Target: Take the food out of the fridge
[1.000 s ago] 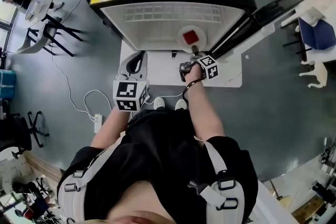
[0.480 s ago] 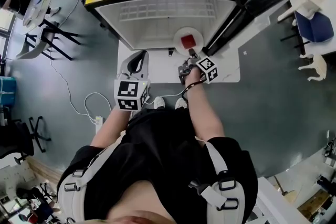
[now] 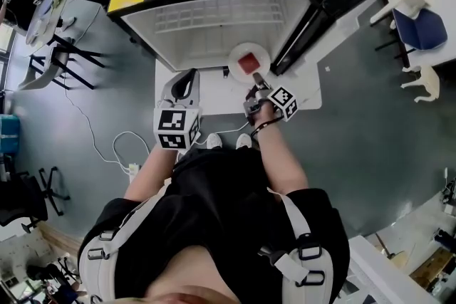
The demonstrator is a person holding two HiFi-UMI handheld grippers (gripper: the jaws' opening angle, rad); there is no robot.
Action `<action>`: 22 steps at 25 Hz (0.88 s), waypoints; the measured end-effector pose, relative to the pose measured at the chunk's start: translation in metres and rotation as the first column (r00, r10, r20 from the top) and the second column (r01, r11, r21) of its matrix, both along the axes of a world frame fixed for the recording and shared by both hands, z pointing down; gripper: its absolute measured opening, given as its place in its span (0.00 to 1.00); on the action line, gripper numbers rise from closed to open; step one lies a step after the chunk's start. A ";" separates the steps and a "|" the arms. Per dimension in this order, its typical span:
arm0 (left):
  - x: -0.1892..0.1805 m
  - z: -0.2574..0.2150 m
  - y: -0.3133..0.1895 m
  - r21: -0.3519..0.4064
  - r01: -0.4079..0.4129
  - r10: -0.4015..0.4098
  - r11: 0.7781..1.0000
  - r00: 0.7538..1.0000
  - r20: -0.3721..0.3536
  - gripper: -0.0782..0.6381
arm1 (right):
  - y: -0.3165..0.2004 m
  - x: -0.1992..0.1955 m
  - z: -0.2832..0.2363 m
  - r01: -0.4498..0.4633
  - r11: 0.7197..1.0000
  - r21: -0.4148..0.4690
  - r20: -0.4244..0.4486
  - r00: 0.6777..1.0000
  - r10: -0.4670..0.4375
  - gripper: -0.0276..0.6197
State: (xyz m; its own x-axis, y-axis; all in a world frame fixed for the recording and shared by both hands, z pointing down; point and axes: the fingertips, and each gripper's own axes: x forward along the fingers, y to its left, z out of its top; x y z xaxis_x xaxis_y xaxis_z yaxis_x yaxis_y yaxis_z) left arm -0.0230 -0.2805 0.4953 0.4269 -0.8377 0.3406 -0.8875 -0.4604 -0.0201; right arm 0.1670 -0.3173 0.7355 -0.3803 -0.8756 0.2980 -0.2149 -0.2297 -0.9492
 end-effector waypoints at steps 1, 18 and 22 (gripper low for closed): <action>0.001 0.000 -0.001 0.001 -0.002 0.002 1.000 1.000 -0.003 0.11 | 0.004 0.000 -0.004 0.007 1.000 0.008 0.007 1.000 -0.008 0.07; 0.006 0.005 -0.011 -0.009 0.008 -0.009 1.000 0.997 -0.074 0.11 | 0.058 0.003 -0.146 0.081 0.995 0.060 0.069 0.994 -0.085 0.07; 0.007 0.006 -0.014 -0.021 0.008 -0.010 1.000 0.994 -0.105 0.11 | 0.064 0.000 -0.181 0.093 0.994 0.062 0.066 0.993 -0.097 0.07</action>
